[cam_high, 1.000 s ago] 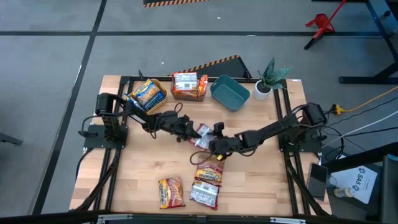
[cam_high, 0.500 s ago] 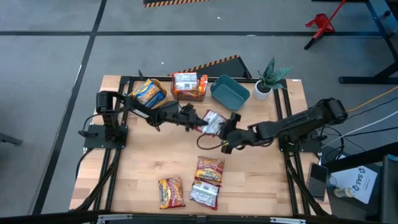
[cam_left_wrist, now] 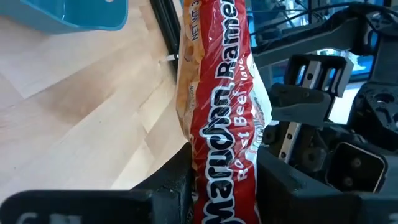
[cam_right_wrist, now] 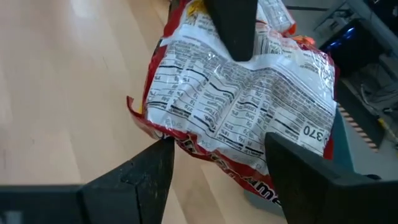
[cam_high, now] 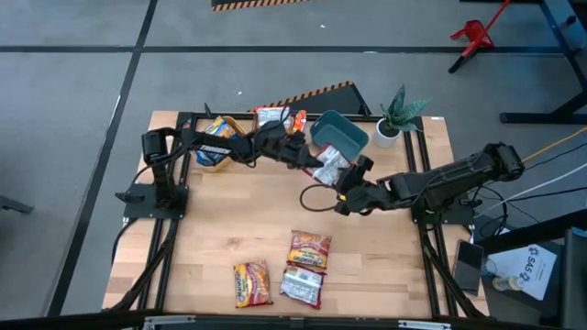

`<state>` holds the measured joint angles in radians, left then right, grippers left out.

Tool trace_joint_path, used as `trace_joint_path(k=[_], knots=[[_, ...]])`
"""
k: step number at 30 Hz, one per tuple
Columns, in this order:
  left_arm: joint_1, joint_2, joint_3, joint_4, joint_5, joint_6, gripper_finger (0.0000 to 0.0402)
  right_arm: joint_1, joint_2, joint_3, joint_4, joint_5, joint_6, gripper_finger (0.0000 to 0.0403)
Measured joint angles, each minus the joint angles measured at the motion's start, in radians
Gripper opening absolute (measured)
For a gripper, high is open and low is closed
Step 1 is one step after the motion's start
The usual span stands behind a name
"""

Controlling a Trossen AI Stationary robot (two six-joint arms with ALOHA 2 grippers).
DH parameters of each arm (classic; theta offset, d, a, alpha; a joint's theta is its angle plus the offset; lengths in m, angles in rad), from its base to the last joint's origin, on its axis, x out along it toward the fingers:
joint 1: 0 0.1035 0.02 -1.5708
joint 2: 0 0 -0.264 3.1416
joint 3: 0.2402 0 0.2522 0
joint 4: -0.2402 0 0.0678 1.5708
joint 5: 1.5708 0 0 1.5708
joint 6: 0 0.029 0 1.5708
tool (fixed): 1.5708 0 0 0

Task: Sort Maruchan noodles
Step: Put the red noodle pack into the blue bin

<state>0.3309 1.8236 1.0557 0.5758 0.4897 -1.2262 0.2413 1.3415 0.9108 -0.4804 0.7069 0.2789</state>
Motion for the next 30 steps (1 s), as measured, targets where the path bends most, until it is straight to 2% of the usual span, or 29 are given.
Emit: trace_joint_path(k=[4, 10, 11, 13, 21, 24, 26, 28, 30], knots=[[0.019, 0.0, 0.028, -0.041, 0.027, 0.0, 0.0109, 0.002, 0.0, 0.0, -0.021, -0.003, -0.048, 0.0232], [0.071, -0.001, 0.032, -0.026, 0.075, -0.039, 0.011, 0.046, 0.003, -0.002, -0.048, -0.068, -0.043, 0.0232], [0.079, -0.003, 0.036, -0.001, 0.063, -0.046, 0.011, 0.056, 0.005, -0.004, -0.054, -0.115, -0.034, 0.0232], [0.103, -0.015, 0.043, 0.031, 0.063, -0.046, 0.011, 0.08, 0.006, -0.006, -0.079, -0.123, -0.006, 0.0232], [0.187, -0.008, 0.096, 0.02, 0.047, 0.019, 0.011, 0.159, 0.005, -0.011, -0.141, -0.088, 0.178, 0.0232], [0.206, -0.007, 0.155, -0.086, 0.038, 0.106, 0.011, 0.18, 0.005, -0.011, -0.191, -0.078, 0.247, 0.0232], [0.213, -0.007, 0.23, -0.216, 0.017, 0.23, 0.0109, 0.189, 0.005, -0.011, -0.227, -0.073, 0.298, 0.0232], [0.215, -0.007, 0.321, -0.395, -0.041, 0.377, 0.0108, 0.199, 0.005, -0.011, -0.252, -0.065, 0.345, 0.0232], [0.208, -0.007, 0.413, -0.58, -0.146, 0.528, 0.0108, 0.206, 0.005, -0.011, -0.265, -0.057, 0.375, 0.0232]])
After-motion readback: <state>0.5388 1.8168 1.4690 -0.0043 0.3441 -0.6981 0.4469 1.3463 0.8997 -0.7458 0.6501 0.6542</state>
